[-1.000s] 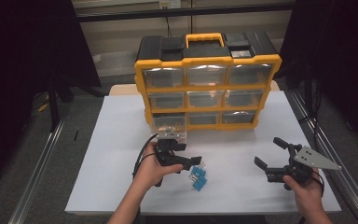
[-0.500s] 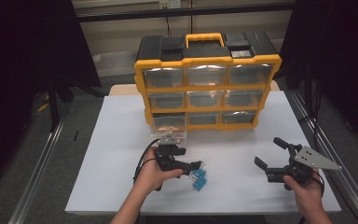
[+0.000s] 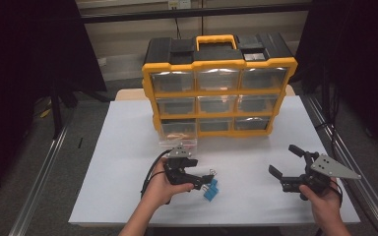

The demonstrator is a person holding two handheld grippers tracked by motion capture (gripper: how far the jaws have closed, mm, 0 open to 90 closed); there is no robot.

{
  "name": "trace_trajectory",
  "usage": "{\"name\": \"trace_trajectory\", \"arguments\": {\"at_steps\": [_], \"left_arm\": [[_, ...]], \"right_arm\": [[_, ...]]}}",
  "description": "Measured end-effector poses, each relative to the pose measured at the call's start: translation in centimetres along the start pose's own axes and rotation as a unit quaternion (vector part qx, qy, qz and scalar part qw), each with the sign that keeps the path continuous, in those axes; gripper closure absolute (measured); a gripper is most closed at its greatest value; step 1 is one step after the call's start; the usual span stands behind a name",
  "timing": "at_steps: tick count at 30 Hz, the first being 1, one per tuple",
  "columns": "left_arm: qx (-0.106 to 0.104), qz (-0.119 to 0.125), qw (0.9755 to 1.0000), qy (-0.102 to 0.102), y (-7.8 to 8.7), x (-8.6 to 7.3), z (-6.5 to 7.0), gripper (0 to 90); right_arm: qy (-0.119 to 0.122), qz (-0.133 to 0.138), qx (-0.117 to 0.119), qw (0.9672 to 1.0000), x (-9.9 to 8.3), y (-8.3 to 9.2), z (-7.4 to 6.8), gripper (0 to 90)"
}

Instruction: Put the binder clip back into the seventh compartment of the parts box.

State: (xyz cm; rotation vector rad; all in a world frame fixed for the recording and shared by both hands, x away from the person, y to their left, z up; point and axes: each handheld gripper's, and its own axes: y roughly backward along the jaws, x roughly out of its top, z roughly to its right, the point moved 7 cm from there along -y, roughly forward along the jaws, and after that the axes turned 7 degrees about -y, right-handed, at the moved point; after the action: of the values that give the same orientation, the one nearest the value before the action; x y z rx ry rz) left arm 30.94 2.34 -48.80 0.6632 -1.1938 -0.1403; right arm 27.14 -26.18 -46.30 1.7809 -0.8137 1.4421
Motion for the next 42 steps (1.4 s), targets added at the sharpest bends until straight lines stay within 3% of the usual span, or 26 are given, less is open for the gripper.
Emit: {"name": "trace_trajectory", "arguments": {"at_steps": [4,8,15,22,36,42], "left_arm": [[0.001,0.006,1.0000,-0.007,-0.3,-0.1,0.0,17.5],[0.000,-0.007,0.9999,-0.010,-0.7,-0.6,0.1,18.8],[0.012,0.002,0.9998,-0.016,-1.6,-0.4,-0.1,25.9],[0.031,-0.009,0.9994,-0.015,-2.3,-0.1,-0.3,38.7],[0.027,-0.036,0.9987,-0.023,-2.9,-0.3,-0.1,69.5],[0.020,-0.034,0.9991,-0.016,-2.9,-0.3,0.0,75.8]], "right_arm": [[0.001,-0.001,0.000,1.0000,0.0,0.0,0.0,0.8],[0.003,-0.002,0.000,1.0000,0.0,0.0,0.0,0.9],[0.004,-0.002,0.001,1.0000,0.0,0.0,-0.1,0.9],[0.002,-0.003,-0.001,1.0000,-0.1,0.0,0.0,1.0],[0.002,-0.004,-0.001,1.0000,-0.1,0.2,0.0,1.1],[0.001,-0.005,-0.001,1.0000,-0.1,0.1,-0.1,1.1]]}}
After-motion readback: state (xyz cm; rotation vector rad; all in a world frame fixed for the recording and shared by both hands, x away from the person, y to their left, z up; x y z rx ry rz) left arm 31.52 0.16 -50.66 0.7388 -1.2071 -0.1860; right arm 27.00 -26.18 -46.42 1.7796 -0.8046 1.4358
